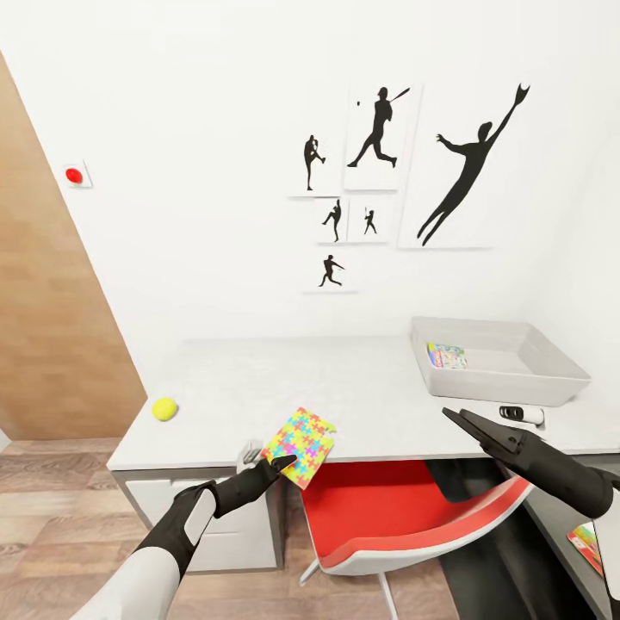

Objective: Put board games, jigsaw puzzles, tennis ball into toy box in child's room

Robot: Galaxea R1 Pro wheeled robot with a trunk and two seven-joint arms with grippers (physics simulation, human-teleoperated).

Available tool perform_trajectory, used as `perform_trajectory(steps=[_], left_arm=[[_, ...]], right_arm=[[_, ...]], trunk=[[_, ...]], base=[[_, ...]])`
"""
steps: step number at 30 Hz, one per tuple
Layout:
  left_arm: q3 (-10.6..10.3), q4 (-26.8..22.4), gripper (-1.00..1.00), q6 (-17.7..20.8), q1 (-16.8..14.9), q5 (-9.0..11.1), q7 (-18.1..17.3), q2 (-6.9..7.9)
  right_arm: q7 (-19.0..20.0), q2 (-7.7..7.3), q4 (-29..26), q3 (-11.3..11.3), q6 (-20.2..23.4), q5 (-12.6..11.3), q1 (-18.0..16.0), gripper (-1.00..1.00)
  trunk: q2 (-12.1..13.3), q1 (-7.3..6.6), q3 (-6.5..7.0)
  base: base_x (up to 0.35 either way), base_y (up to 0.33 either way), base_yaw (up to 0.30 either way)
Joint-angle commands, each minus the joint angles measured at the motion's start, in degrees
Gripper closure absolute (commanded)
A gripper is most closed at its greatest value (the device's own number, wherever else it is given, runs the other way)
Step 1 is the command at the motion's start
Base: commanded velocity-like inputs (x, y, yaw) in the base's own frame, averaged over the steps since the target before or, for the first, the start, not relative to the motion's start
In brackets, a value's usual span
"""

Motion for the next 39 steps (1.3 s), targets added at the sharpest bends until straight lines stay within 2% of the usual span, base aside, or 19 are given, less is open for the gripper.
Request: perform_trajectory(steps=[1,35,36,39], left_arm=[[0.31,-0.03,-1.0,0.44,-0.04,0.12,-0.11,-0.05],[0.35,0.03,-1.0,0.32,0.03,0.12,-0.13,-0.05],[0.35,0.03,1.0,0.31,0.03,0.12,-0.13,-0.05],[0.35,0.04,1.0,-0.88,0.17,0.17,-0.15,-0.05]], right_arm=[[0.11,-0.01,0.01,-0.02,0.33,-0.07,-0.04,-1.0],[0.11,-0.01,0.01,-0.08,0.33,-0.04,-0.04,-1.0],[0.11,-0.01,0.01,-0.09,0.33,-0.03,-0.04,-1.0],[0.11,-0.01,0.01,-0.04,0.33,-0.01,-0.04,-1.0]], trunk=[[-0.04,0.0,-0.06],[-0.04,0.0,-0.06],[-0.04,0.0,-0.06],[-0.04,0.0,-0.06]], base=[[0.0,-0.017,0.0],[0.028,0.002,0.0],[0.0,0.0,0.0],[0.0,0.0,0.0]])
